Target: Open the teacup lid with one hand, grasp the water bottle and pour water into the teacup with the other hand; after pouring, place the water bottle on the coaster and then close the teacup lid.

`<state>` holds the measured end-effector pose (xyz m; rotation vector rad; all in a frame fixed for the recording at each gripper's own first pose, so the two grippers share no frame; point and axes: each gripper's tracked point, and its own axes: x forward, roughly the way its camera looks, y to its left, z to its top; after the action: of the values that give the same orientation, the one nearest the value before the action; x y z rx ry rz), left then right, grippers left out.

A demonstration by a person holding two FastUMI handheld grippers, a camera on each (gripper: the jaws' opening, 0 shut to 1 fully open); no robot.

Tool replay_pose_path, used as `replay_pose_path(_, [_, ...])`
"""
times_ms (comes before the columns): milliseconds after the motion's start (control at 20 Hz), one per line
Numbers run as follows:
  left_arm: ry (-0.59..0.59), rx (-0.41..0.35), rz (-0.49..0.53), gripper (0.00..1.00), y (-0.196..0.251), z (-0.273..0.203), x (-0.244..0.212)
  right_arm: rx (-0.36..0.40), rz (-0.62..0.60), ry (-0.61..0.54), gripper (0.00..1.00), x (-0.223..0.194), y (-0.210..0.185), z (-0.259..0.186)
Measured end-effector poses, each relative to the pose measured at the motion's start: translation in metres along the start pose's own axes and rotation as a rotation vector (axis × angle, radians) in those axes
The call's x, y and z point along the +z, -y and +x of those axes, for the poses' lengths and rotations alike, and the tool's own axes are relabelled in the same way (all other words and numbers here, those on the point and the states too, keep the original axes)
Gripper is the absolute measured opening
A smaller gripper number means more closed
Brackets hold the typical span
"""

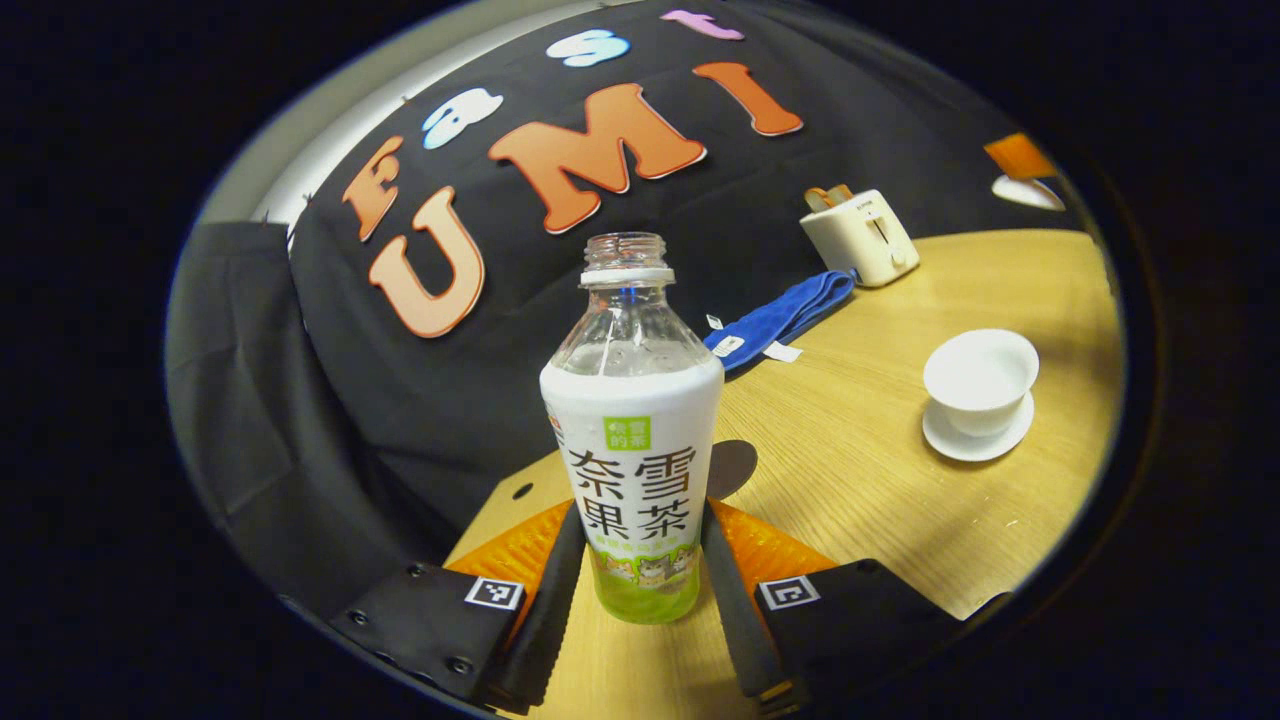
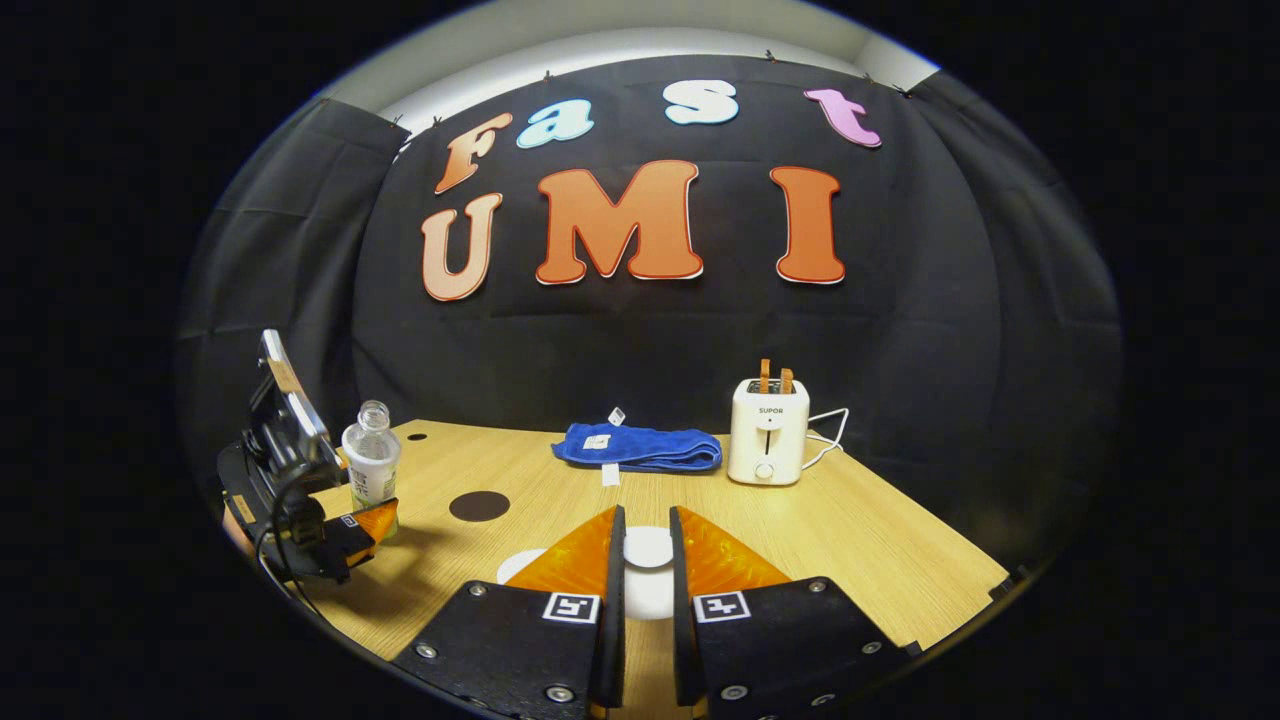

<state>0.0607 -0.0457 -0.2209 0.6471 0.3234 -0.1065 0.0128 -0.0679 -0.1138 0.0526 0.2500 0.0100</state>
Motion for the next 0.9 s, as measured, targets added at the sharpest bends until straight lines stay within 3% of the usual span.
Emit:
replay_pose_path(150, [0.040, -0.024, 0.195, 0.70, 0.017, 0.014, 0.011, -0.027, -0.010, -0.007, 0.20, -0.007, 0.014, -0.004])
replay_pose_path(550, [0.070, -0.071, 0.527, 0.69, 0.039, 0.012, 0.016, -0.060, 0.029, -0.007, 0.20, -0.015, 0.036, -0.015])
replay_pose_path(900, [0.120, -0.064, 0.813, 0.69, 0.042, 0.023, 0.045, -0.081, 0.038, -0.017, 0.20, -0.022, 0.049, -0.019])
